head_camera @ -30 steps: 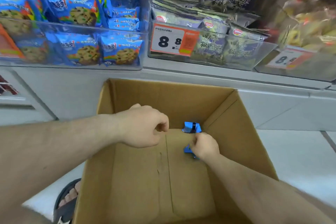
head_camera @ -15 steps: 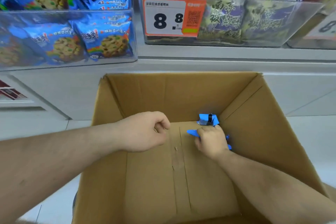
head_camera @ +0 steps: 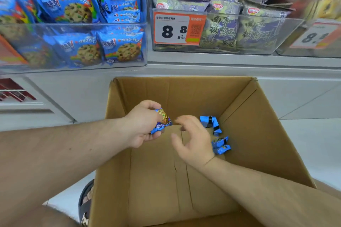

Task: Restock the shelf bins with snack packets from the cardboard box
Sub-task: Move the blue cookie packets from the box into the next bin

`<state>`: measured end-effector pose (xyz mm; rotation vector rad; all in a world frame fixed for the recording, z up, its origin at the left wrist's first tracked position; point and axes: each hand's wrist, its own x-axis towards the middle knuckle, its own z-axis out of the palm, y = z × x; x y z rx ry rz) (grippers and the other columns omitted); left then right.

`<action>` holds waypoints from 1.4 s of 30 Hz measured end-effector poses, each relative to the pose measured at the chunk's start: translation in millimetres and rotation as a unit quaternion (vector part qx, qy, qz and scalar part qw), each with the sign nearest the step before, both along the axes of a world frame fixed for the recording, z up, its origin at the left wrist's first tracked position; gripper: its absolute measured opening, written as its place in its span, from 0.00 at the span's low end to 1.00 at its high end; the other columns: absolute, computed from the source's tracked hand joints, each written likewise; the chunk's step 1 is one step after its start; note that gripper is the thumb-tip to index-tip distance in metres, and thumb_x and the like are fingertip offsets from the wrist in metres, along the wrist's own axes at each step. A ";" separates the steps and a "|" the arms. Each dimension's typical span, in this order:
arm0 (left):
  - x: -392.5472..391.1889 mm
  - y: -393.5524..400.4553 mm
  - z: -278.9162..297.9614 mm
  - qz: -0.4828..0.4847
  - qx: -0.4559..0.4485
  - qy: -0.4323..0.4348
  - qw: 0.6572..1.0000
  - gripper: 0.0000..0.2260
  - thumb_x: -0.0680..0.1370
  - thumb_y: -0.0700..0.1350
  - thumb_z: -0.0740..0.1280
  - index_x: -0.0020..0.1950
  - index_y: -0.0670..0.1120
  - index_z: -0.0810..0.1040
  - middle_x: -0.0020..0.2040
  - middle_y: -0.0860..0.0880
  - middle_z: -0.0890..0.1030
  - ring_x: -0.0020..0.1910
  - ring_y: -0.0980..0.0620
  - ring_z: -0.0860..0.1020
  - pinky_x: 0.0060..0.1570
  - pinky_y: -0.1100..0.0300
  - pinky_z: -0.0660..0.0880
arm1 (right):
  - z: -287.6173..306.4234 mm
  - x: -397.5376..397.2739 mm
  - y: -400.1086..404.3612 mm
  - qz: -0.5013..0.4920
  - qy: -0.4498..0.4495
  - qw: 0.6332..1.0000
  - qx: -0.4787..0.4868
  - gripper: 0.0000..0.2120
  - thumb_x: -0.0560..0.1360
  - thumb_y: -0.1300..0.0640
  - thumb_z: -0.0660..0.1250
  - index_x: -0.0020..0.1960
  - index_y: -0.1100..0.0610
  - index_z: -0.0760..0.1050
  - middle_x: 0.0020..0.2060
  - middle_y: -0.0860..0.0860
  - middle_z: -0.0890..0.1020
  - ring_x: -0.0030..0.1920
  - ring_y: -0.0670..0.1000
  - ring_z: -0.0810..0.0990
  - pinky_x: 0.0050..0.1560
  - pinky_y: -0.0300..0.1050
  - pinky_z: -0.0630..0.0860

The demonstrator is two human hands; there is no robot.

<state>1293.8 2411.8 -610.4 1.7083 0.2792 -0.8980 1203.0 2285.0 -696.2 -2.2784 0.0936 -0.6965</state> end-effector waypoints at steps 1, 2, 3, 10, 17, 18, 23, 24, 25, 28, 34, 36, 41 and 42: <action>1.5 2.0 0.0 -0.027 0.006 -0.004 1.000 0.14 0.77 0.35 0.64 0.52 0.56 0.76 0.57 0.42 0.78 0.45 0.42 0.84 0.25 0.63 0.73 | -10.0 2.3 -21.0 -0.063 0.072 0.995 -0.016 0.13 0.71 0.52 0.65 0.50 0.58 0.81 0.46 0.50 0.81 0.48 0.49 0.79 0.47 0.42 0.75; 2.7 3.5 0.2 -0.055 0.008 -0.006 0.998 0.15 0.77 0.35 0.65 0.50 0.57 0.77 0.58 0.43 0.78 0.48 0.41 0.84 0.26 0.63 0.72 | -21.3 4.8 -45.5 -0.117 0.175 0.977 -0.045 0.12 0.72 0.52 0.65 0.51 0.57 0.80 0.48 0.50 0.81 0.50 0.50 0.78 0.49 0.44 0.74; 3.9 4.5 0.3 -0.083 0.007 -0.006 0.996 0.16 0.76 0.34 0.66 0.49 0.57 0.78 0.58 0.44 0.78 0.50 0.40 0.83 0.27 0.63 0.72 | -34.1 6.5 -70.0 -0.149 0.288 0.940 -0.101 0.12 0.73 0.51 0.64 0.52 0.56 0.79 0.50 0.50 0.81 0.53 0.52 0.77 0.50 0.44 0.72; 14.7 12.6 -5.1 -0.196 -0.004 0.007 0.981 0.18 0.75 0.31 0.68 0.52 0.55 0.79 0.58 0.47 0.78 0.42 0.49 0.81 0.32 0.60 0.77 | -114.9 -7.2 -142.7 -0.060 0.560 0.693 -0.450 0.19 0.77 0.42 0.59 0.63 0.51 0.72 0.59 0.50 0.77 0.61 0.54 0.67 0.60 0.49 0.62; 18.7 19.0 -13.9 -0.220 -0.015 -0.002 0.975 0.20 0.74 0.30 0.68 0.50 0.57 0.80 0.59 0.49 0.78 0.44 0.50 0.81 0.35 0.58 0.78 | -136.8 1.7 -128.8 -0.102 0.617 0.686 -0.372 0.16 0.76 0.52 0.59 0.63 0.50 0.73 0.61 0.50 0.76 0.63 0.53 0.68 0.63 0.48 0.62; 19.5 19.8 -14.9 -0.222 -0.010 -0.012 0.975 0.20 0.74 0.31 0.69 0.50 0.57 0.81 0.59 0.49 0.79 0.43 0.50 0.80 0.35 0.58 0.78 | -138.2 2.1 -127.8 -0.111 0.621 0.689 -0.357 0.16 0.75 0.52 0.60 0.63 0.50 0.73 0.61 0.51 0.76 0.63 0.53 0.68 0.63 0.48 0.63; 21.0 22.9 -6.0 -0.238 0.013 -0.087 0.967 0.21 0.73 0.30 0.68 0.51 0.57 0.80 0.57 0.46 0.78 0.43 0.49 0.79 0.35 0.60 0.78 | -98.4 7.7 -114.2 -0.190 0.602 0.762 -0.146 0.24 0.71 0.45 0.66 0.64 0.51 0.67 0.57 0.50 0.76 0.59 0.53 0.74 0.57 0.46 0.67; 20.7 23.2 -1.2 -0.241 0.012 -0.102 0.965 0.21 0.73 0.30 0.68 0.52 0.57 0.80 0.57 0.46 0.77 0.42 0.49 0.78 0.36 0.60 0.78 | -82.4 9.6 -109.8 -0.201 0.576 0.792 -0.039 0.24 0.71 0.47 0.67 0.64 0.50 0.66 0.54 0.49 0.78 0.55 0.52 0.77 0.54 0.45 0.70; 19.9 24.2 4.1 -0.242 0.011 -0.117 0.963 0.22 0.73 0.29 0.67 0.52 0.57 0.80 0.56 0.46 0.77 0.41 0.50 0.78 0.36 0.61 0.78 | -63.3 10.9 -103.1 -0.202 0.541 0.811 0.094 0.23 0.70 0.50 0.69 0.63 0.49 0.66 0.50 0.48 0.79 0.49 0.50 0.80 0.50 0.44 0.73; 14.7 29.1 21.7 -0.244 0.005 -0.166 0.955 0.23 0.71 0.28 0.68 0.53 0.57 0.80 0.55 0.46 0.77 0.37 0.52 0.76 0.34 0.62 0.78 | -0.3 12.8 -77.4 -0.136 0.420 0.792 0.422 0.23 0.71 0.57 0.72 0.63 0.47 0.69 0.42 0.50 0.81 0.38 0.52 0.80 0.45 0.46 0.77; -0.3 40.9 56.1 -0.235 0.011 -0.266 0.935 0.24 0.66 0.35 0.74 0.53 0.61 0.77 0.52 0.50 0.80 0.47 0.43 0.81 0.43 0.47 0.81 | 112.0 13.9 -17.9 -0.021 0.309 0.709 0.633 0.03 0.74 0.61 0.69 0.48 0.57 0.77 0.34 0.55 0.80 0.34 0.52 0.79 0.44 0.46 0.78; -5.7 42.8 70.9 -0.230 -0.011 -0.282 0.931 0.25 0.63 0.38 0.75 0.55 0.60 0.77 0.52 0.50 0.81 0.46 0.46 0.82 0.47 0.48 0.80 | 134.9 11.2 1.0 -0.012 0.328 0.713 0.620 0.06 0.73 0.55 0.72 0.46 0.58 0.80 0.34 0.55 0.82 0.36 0.52 0.80 0.43 0.45 0.79; -13.6 54.1 97.4 -0.245 -0.097 -0.297 0.918 0.28 0.58 0.42 0.77 0.55 0.58 0.77 0.51 0.51 0.84 0.49 0.53 0.82 0.53 0.55 0.79 | 172.9 7.1 37.0 -0.010 0.342 0.771 0.537 0.20 0.67 0.38 0.73 0.50 0.53 0.81 0.29 0.47 0.83 0.35 0.50 0.83 0.38 0.44 0.77; -12.7 56.0 99.0 -0.241 -0.101 -0.307 0.915 0.27 0.58 0.43 0.78 0.54 0.58 0.78 0.51 0.52 0.83 0.49 0.53 0.82 0.53 0.55 0.79 | 178.8 6.1 39.8 -0.010 0.331 0.784 0.526 0.21 0.67 0.37 0.72 0.50 0.53 0.80 0.28 0.46 0.83 0.35 0.50 0.83 0.37 0.44 0.77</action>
